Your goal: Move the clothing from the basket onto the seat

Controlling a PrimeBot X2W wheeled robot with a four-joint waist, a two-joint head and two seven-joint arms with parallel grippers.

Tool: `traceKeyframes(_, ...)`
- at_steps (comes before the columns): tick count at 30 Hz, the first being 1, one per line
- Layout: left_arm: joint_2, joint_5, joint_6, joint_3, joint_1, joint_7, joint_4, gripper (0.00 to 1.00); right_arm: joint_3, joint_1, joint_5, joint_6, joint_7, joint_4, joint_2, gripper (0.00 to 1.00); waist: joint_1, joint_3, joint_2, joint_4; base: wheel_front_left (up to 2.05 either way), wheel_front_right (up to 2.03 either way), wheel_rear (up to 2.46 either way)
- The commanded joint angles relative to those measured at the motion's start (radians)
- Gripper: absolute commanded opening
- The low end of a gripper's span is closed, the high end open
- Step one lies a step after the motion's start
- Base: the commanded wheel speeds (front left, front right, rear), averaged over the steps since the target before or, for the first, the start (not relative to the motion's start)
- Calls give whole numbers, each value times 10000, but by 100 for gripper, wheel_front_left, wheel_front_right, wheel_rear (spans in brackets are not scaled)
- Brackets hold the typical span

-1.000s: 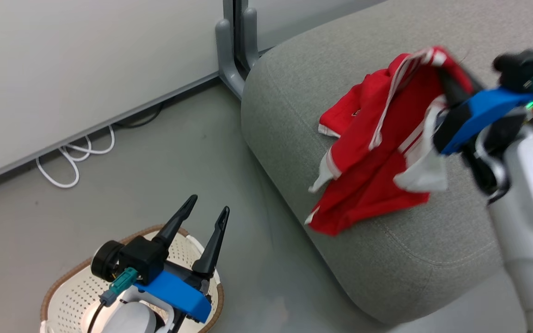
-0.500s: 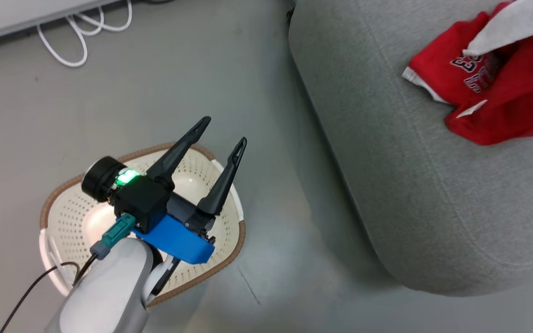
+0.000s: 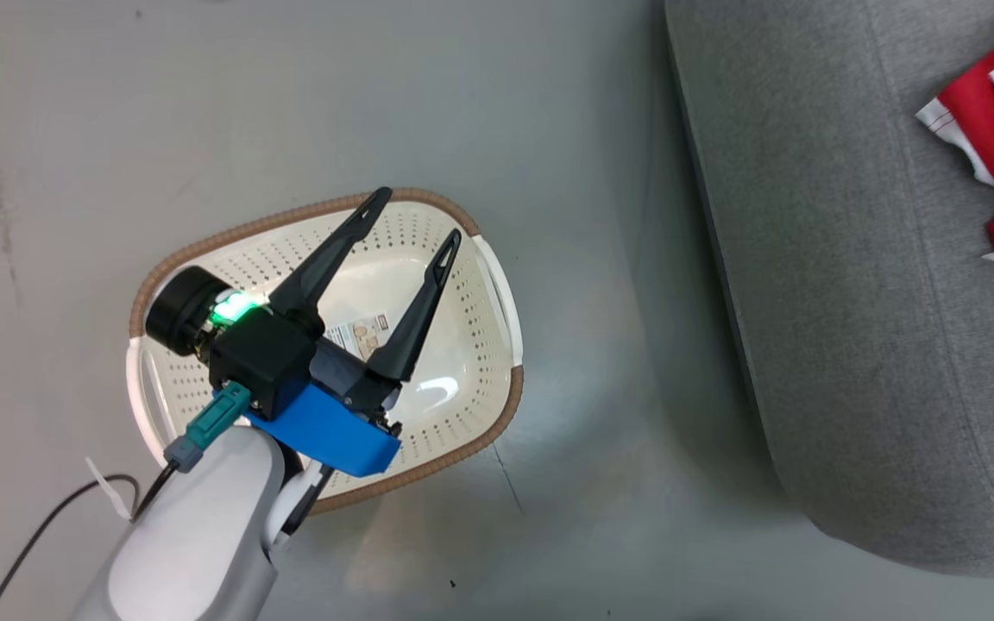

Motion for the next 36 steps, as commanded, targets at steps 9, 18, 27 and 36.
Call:
traceKeyframes(9, -510, -368, -27, 329, 947, -73, 570, 100, 901, 841, -264, -5, -488, 615, 22, 100, -2, -1645, 0, 161, 0, 0, 0)
traceKeyframes(18, -1124, -375, -13, 1166, 2256, -67, 1102, 100, 2032, 2586, -229, -7, -496, -775, 425, 100, -2, -3704, 0, 623, 0, 0, 0)
traceKeyframes(27, -1533, -196, -12, 1974, 3357, -68, 1517, 100, 2359, 5275, -152, -5, -193, -3570, 1462, 100, -2, -5326, 0, 1253, 0, 0, 0)
traceKeyframes(36, -1676, -174, 43, 2865, 4170, -69, 1881, 100, 2055, 7863, -687, -7, 109, -6203, 2778, 100, -2, -6111, 0, 1833, 0, 0, 0)
